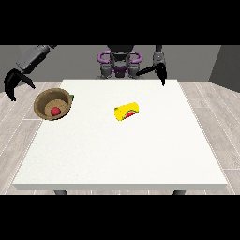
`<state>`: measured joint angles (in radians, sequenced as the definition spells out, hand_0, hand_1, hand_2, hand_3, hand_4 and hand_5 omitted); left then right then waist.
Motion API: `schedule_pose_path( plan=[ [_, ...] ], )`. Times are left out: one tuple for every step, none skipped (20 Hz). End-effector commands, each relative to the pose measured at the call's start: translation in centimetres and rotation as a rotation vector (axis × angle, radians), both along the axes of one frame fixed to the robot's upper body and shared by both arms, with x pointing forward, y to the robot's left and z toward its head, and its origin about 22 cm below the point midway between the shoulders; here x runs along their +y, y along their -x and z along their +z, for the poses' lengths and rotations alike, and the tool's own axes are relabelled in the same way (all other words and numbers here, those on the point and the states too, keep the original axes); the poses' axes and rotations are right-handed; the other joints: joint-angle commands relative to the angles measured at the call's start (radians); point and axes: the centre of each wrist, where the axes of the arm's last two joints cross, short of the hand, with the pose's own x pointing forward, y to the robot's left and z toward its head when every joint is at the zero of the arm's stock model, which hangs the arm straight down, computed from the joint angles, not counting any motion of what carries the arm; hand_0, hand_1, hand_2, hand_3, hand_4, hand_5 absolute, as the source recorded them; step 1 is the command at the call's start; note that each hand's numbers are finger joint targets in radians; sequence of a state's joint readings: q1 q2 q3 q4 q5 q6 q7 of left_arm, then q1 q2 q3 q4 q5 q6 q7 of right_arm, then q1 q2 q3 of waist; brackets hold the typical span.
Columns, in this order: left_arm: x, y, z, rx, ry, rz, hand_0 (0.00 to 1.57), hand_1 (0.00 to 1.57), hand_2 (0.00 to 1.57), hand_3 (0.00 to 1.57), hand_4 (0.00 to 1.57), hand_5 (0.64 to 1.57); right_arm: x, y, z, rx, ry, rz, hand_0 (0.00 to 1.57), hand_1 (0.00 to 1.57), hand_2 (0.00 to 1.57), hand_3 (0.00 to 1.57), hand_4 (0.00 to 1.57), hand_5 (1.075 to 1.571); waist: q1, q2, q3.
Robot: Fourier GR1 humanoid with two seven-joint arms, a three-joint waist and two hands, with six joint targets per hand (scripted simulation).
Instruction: Pick the cup and pour the ball into the bowl, then pick the bowl and place it on the pad
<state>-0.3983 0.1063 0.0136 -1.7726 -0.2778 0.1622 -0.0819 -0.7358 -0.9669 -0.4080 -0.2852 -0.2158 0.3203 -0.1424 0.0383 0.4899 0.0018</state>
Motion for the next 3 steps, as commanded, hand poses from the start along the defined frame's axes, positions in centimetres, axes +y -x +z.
schedule_pose_path(
  plan=[
    [0.0,0.4,-1.4,0.042,0.013,0.036,0.00,0.00,0.00,0.00,0.00,1.569,-1.4,1.1,3.1,-0.021,-0.008,0.059,0.00,0.00,0.27,0.16,0.00,1.497,-0.034,-0.031,-0.0005],
    [-1.0,-0.3,-3.3,0.082,0.005,-0.001,0.00,0.00,0.00,0.00,0.00,1.569,-1.3,0.6,4.8,-0.014,-0.022,0.048,0.00,0.00,0.27,0.26,0.00,1.501,-0.014,-0.080,-0.0023],
    [-0.6,0.4,-3.6,0.133,-0.003,-0.007,0.00,0.00,0.00,0.00,0.00,1.569,-1.8,1.3,4.5,0.021,-0.046,0.073,0.00,0.00,0.19,0.29,0.00,1.503,-0.008,-0.159,-0.0022]
  ],
)
